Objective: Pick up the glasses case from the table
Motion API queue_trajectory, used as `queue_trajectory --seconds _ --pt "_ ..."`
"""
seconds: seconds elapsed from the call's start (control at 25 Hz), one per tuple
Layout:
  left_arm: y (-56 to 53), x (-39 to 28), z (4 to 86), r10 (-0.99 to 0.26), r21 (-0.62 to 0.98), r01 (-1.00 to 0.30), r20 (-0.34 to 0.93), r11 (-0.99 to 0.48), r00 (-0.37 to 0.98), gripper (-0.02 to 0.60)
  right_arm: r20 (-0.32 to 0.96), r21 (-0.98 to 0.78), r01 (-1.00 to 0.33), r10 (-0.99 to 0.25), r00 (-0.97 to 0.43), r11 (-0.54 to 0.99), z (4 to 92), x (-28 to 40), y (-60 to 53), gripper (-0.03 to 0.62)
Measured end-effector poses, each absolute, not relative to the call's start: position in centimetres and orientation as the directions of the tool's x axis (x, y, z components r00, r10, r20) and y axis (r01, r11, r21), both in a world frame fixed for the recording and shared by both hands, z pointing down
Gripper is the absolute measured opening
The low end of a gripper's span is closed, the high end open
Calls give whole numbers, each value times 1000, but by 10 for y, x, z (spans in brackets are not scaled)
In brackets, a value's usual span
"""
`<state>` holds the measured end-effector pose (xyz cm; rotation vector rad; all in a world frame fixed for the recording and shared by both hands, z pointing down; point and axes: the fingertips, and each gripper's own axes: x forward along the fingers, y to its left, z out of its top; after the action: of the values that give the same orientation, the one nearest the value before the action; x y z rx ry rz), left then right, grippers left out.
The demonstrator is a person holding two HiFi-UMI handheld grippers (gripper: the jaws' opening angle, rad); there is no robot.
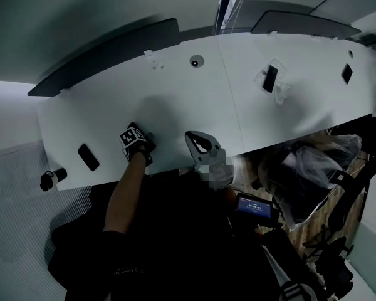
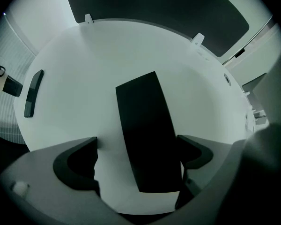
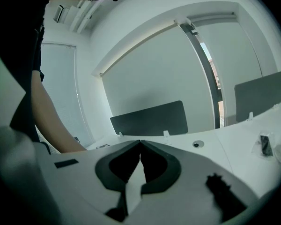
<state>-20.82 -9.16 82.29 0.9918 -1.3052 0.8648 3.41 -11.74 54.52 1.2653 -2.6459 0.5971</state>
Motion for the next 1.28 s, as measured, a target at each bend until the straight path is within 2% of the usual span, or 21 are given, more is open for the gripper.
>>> queue_trajectory --seconds 0.08,0.12,0.2,0.24,0.4,0.52,0.64,0.72,0.88,1.04,1.16,1.28 --pt "-90 -213 820 -24 95 -938 995 333 92 508 293 -287 -766 -709 -642 575 544 29 -120 8" --pt "-87 -218 818 -23 96 -942 995 321 94 461 289 -285 -763 -707 -646 581 544 27 -120 8" --pt "-81 -229 814 -43 115 -949 993 294 108 320 284 -284 -755 -700 -655 591 544 23 -120 8" --pt "-79 -232 813 -61 144 -949 989 280 132 297 282 -286 -751 -697 -659 595 545 21 -121 8" --pt "-78 -234 806 -148 324 -909 944 263 294 295 280 -296 -730 -675 -683 616 544 8 -124 8" --pt "-79 -239 799 -241 440 -844 894 307 378 293 288 -283 -712 -651 -702 643 541 -2 -126 8" --pt "-91 -241 777 -378 558 -758 818 337 434 293 300 -280 -691 -623 -722 666 539 -11 -127 8" --pt "-108 -239 749 -498 667 -679 720 306 483 293 297 -278 -677 -609 -736 682 534 -18 -131 8" --pt "-141 -231 663 -720 887 -455 368 82 588 293 255 -254 -621 -568 -783 742 519 -50 -142 8" --pt "-128 -218 591 -754 935 -298 53 -194 655 295 211 -112 -525 -496 -842 843 484 -91 -141 8" --pt "-109 -211 571 -739 911 -259 -69 -319 670 295 196 -73 -472 -451 -871 879 479 -117 -135 8" --pt "-95 -210 579 -747 926 -196 -122 -322 654 293 239 -108 -463 -429 -871 880 506 -133 -126 8"
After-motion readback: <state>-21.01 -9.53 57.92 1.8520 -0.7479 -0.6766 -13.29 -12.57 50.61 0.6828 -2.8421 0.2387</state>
